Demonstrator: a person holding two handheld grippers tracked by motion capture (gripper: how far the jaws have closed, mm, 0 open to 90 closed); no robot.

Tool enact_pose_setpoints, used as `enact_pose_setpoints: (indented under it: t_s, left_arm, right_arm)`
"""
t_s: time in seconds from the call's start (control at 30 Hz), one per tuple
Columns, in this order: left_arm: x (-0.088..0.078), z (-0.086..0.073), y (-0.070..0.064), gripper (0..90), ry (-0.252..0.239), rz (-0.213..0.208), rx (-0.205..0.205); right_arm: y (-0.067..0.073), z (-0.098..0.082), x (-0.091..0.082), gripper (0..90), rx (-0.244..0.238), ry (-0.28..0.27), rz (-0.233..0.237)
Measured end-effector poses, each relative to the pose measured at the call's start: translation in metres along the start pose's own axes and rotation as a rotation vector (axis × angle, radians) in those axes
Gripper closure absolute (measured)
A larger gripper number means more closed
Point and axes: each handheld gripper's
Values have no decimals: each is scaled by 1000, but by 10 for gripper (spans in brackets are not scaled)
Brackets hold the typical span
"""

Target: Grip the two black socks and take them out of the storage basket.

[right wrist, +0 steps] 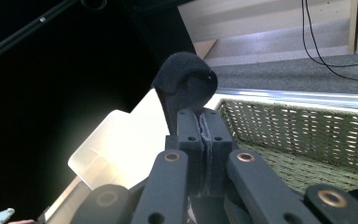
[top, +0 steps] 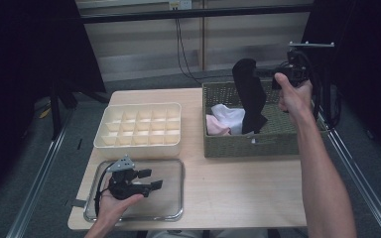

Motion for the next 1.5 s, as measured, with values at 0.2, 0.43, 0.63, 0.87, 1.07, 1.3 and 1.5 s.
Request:
enact_pose_setpoints:
  t_s: [0.2,0.43,0.63,0.87,1.07,1.3,1.5]
  left_arm:
    - [4,4,-7,299,5,4,57]
    - [13,15,-10,301,-12,-50,46]
    - [14,25,-13,336,-23,-82,56]
    - [30,36,-15,387,-2,-100,91]
    - [38,29,-23,384,-8,-137,84]
    - [32,21,-18,380,-21,-131,30]
    - [31,19,-17,386,-24,-117,28]
  right_arm:
    - [10,9,-4,887,-19,-15,12]
    - [19,9,-3,887,-25,-23,27]
    - [27,15,-6,886,-30,-33,41]
    - [36,26,-13,886,-46,-54,65]
    - [44,28,-17,886,-42,-84,81]
    - [54,30,-28,886,-38,-106,119]
    - [63,31,-37,886,-43,-108,136]
Point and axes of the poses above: each handheld gripper's, and its own axes: x roughly forward along the jaws, z roughly out of its top, y roughly to its left, and after that the axes turned 12 degrees about -y, right-handed
